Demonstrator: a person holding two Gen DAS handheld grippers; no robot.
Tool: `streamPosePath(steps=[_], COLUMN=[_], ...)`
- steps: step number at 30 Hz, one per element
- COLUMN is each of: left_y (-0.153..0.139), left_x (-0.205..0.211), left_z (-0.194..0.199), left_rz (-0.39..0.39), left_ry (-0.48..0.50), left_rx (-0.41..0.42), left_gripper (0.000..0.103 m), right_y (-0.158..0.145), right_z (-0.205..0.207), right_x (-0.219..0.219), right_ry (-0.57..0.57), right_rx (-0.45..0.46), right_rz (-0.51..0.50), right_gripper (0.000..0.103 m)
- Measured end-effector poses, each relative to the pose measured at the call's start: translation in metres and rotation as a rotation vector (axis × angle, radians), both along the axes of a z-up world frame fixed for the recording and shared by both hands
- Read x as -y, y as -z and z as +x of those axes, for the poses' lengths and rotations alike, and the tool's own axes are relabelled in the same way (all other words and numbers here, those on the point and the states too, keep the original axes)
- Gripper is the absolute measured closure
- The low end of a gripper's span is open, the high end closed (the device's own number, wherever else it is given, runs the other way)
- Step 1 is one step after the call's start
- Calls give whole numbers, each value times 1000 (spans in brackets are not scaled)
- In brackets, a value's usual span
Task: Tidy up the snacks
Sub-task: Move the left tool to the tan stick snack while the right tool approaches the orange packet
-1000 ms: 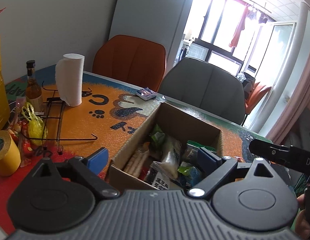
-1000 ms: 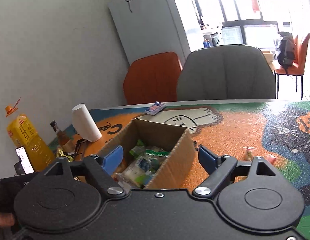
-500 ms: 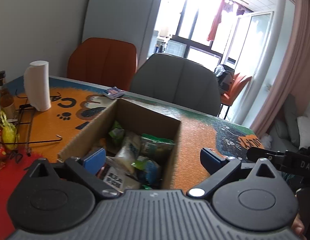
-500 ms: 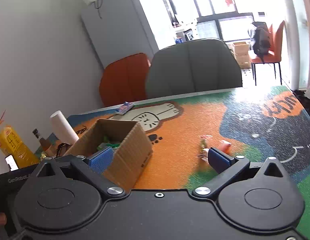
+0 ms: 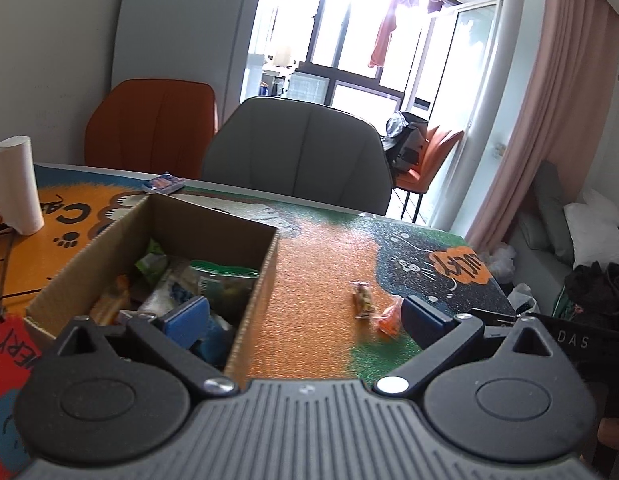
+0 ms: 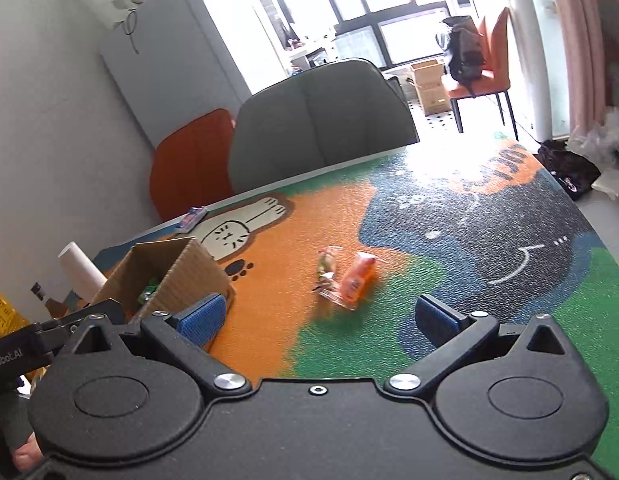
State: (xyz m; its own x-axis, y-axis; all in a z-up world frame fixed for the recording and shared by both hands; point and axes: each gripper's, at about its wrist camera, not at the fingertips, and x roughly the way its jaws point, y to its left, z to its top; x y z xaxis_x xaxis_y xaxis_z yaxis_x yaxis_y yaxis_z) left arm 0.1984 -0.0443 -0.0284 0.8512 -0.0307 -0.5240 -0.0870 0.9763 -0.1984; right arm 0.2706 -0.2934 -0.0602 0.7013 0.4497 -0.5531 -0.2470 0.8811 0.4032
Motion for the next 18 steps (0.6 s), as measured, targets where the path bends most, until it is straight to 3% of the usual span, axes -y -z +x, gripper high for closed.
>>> streamPosePath(steps=[10, 14, 18], left_y=[19, 31, 41], left_x=[28, 30, 34], left_z=[28, 43, 59], left_rz=[4, -8, -18], left_ry=[35, 39, 39], left_rx=[-31, -59, -82], left_gripper=[6, 22, 29], right_y=[21, 32, 41], right_z=[14, 25, 38], right_x=[20, 18, 11], right_ry=[47, 49, 46], right_rx=[-35, -46, -52], right_rz=[13, 7, -7], right_gripper=[0, 3, 8])
